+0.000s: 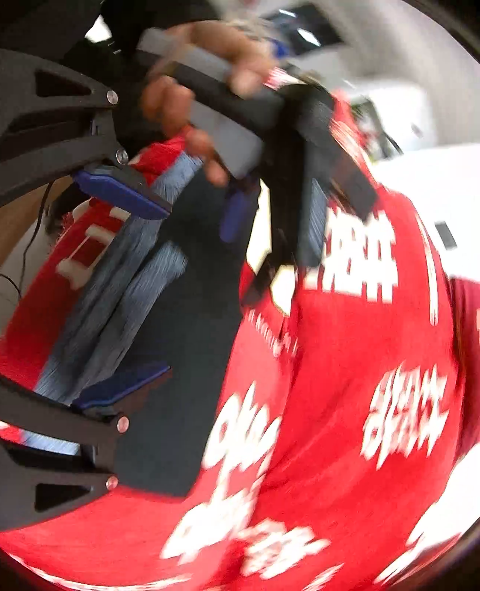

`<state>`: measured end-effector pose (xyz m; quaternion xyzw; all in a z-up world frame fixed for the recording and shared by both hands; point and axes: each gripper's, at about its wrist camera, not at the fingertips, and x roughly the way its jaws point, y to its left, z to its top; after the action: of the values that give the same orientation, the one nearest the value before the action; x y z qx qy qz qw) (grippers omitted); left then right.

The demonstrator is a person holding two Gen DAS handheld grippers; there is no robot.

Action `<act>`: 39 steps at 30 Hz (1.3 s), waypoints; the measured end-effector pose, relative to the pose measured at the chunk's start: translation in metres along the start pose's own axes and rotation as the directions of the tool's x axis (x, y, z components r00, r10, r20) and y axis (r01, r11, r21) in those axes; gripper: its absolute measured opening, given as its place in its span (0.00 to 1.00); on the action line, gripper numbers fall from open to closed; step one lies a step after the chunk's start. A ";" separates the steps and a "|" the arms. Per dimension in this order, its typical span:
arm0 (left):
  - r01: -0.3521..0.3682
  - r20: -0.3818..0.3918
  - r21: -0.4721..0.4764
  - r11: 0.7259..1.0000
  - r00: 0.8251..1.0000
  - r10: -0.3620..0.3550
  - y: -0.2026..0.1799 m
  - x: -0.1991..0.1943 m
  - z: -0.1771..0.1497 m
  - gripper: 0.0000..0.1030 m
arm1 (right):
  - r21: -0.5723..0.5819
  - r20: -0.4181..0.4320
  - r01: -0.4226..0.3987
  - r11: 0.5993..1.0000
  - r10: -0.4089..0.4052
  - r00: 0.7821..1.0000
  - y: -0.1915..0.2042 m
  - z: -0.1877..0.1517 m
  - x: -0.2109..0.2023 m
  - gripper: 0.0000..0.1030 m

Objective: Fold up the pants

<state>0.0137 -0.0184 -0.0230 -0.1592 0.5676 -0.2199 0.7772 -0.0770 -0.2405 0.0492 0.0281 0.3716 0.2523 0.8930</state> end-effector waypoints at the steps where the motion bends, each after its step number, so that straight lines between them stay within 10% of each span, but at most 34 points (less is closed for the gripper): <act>1: -0.003 -0.013 0.033 0.999 1.000 0.003 -0.012 0.010 -0.004 1.00 | 0.079 -0.022 -0.011 0.997 0.012 1.000 -0.022 -0.007 -0.004 0.80; 7: -0.034 -0.119 0.077 0.996 0.992 0.043 -0.019 0.071 -0.025 1.00 | 0.535 -0.176 -0.040 0.844 0.158 0.972 -0.121 -0.071 0.019 0.70; 18: -0.085 -0.068 0.158 0.984 0.993 0.096 -0.028 0.068 -0.039 1.00 | 0.175 -0.139 0.153 0.973 -0.130 0.982 -0.112 0.039 0.035 0.76; 22: -0.097 -0.051 0.176 0.980 0.993 0.107 -0.028 0.071 -0.041 1.00 | 0.218 -0.331 0.161 0.963 -0.083 0.940 -0.141 0.037 0.100 0.76; 27: -0.107 -0.033 0.184 0.977 0.993 0.114 -0.032 0.062 -0.043 1.00 | 0.051 -0.334 0.248 0.967 -0.218 0.917 -0.111 0.036 0.098 0.85; 31: -0.060 -0.023 0.110 0.992 0.998 0.063 -0.015 0.052 -0.039 1.00 | 0.022 -0.215 0.195 0.981 -0.186 0.959 -0.075 0.040 0.072 0.85; 36: -0.076 -0.001 0.209 0.975 0.997 0.078 -0.021 0.044 -0.050 1.00 | -0.123 -0.381 0.251 0.960 -0.279 0.881 -0.060 0.029 0.124 0.87; 39: -0.106 0.051 0.203 0.973 0.994 0.098 -0.007 0.014 -0.052 1.00 | -0.155 -0.383 0.257 0.954 -0.298 0.874 -0.055 0.036 0.130 0.92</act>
<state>-0.0330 -0.0322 -0.0469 -0.0532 0.5332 -0.2339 0.8112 0.0491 -0.2223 -0.0225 -0.1223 0.5342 0.1400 0.8247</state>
